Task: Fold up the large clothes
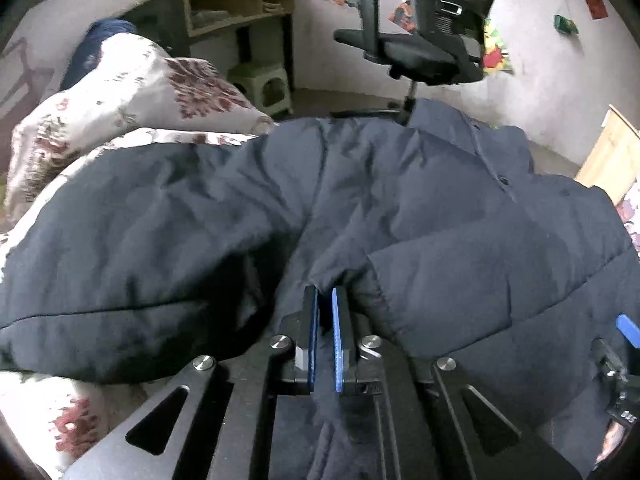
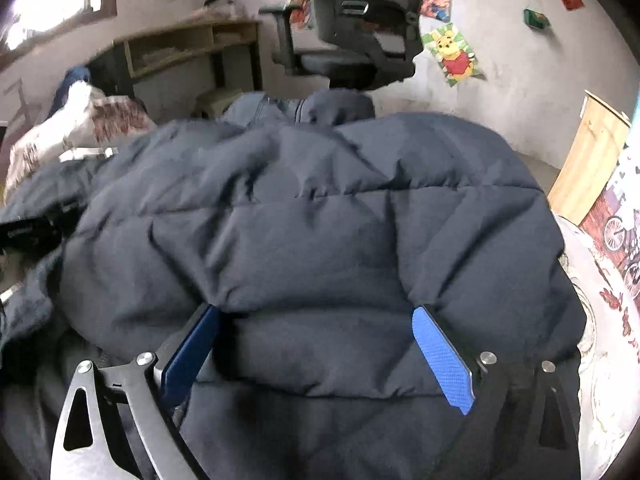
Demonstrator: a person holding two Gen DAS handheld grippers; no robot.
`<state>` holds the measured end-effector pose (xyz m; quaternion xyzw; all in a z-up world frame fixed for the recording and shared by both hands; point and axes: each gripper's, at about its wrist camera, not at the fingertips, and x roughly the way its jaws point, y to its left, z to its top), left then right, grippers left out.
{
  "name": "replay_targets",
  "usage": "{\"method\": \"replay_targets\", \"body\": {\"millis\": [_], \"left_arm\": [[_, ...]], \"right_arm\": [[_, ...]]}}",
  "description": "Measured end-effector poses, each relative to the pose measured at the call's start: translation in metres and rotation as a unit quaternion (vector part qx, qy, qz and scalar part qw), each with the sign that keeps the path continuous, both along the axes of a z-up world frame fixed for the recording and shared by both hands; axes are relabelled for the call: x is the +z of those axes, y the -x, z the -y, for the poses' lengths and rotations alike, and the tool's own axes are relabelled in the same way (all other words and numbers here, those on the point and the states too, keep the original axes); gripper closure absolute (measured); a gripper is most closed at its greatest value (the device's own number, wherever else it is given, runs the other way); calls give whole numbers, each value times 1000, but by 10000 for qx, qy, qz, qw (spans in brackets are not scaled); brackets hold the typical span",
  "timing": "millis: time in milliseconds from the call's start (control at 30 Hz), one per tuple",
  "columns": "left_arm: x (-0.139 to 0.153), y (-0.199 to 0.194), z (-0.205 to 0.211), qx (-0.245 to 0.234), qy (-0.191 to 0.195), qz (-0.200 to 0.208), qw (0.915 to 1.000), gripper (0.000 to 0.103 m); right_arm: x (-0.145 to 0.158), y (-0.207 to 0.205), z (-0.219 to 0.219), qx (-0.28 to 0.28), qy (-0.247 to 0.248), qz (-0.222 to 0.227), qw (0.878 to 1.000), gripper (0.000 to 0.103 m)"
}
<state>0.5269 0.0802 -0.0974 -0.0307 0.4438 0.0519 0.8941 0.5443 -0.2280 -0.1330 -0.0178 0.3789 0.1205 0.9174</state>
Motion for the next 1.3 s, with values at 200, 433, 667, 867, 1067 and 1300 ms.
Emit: {"method": "replay_targets", "body": {"millis": [200,433,667,867,1067,1300], "left_arm": [[22,15,0,336,-334,278,9985,41],[53,38,-3,528,-528,733,9945,34],[82,72,-10,733,-972,1178,9855,17],[96,105,-38,1033,-1464,1325,9749,12],[93,136,-80,1680,-2413,1200,9482,11],[80,156,-130,2513,-3043,925,9142,10]], "right_arm": [[14,10,4,-191,-299,105,9993,6],[27,20,-15,23,-265,172,9995,6],[37,29,-39,252,-263,338,9988,6],[37,29,-63,474,-286,355,9978,6],[30,26,-80,640,-309,370,9968,6],[19,12,-97,691,-391,283,9964,6]]}}
